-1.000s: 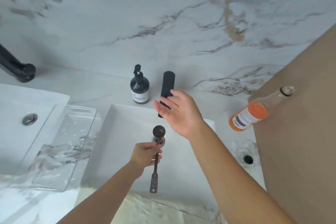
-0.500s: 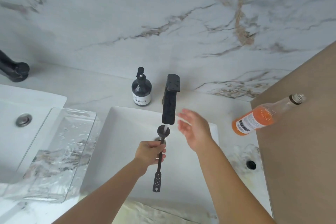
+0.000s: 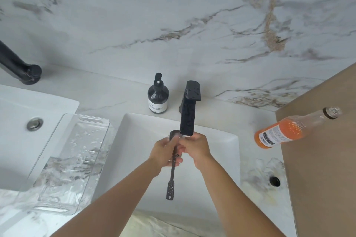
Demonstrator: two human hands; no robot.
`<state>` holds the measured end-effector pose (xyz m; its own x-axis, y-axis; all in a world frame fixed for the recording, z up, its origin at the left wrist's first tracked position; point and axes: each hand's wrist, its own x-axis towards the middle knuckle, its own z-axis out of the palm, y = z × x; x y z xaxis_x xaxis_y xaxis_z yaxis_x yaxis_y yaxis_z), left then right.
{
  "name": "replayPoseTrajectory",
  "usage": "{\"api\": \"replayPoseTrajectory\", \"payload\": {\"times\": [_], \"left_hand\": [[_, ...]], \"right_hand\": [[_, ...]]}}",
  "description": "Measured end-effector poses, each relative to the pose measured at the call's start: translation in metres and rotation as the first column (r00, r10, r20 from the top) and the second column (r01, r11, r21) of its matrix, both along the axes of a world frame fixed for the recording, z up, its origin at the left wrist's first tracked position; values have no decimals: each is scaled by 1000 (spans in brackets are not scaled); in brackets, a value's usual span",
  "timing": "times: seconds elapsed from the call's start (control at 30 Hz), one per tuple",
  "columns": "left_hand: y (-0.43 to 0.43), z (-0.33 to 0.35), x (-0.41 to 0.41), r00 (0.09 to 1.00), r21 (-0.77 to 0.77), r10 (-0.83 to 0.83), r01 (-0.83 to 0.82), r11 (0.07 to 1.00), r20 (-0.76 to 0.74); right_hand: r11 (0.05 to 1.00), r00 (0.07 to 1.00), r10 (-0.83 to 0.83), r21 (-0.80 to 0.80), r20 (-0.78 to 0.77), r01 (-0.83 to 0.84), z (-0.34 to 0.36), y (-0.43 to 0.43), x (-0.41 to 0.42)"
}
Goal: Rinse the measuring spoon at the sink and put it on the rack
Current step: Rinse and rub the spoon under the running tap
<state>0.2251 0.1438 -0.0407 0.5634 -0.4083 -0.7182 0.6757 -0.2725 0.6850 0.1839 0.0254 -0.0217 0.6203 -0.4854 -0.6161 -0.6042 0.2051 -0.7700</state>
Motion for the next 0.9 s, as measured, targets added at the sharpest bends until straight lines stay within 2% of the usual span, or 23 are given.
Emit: {"api": "replayPoseTrajectory", "payload": {"times": [0.1,0.23,0.3,0.43,0.5,0.6,0.73,0.8,0.87,0.9], "left_hand": [[-15,3,6,996,88,-15,7,996,85],[-23,3,5,999,-3,5,-5,1000,36],[-25,1,3,998,33,6,-8,999,61],[-29,1,0,985,174,4,-34,984,175],[-30,3,3,982,180,-58,25,983,181],[-32,6,14,940,297,-178,88,951,291],[-36,11,14,833,444,-409,227,867,373],[-38,8,12,851,419,-319,132,899,417],[-39,2,12,891,380,-131,-49,924,434],[-40,0,12,912,362,-66,-94,927,405]], "right_hand": [[1000,998,15,19,60,-16,-1,-3,-4],[1000,996,-22,6,81,22,-2,-9,-10],[999,998,-40,-20,54,41,-4,-9,-11],[978,999,13,-209,36,-5,-6,-6,-10],[948,998,62,-314,33,-48,-7,-7,-10],[899,991,123,-428,42,-94,-9,-8,-12],[886,999,41,-463,33,-21,-8,-9,-12],[910,993,106,-398,-45,-115,-6,-9,-10],[937,959,243,-221,-145,-271,-5,-5,-14],[921,933,317,-177,-171,-346,-5,-4,-17]]}}
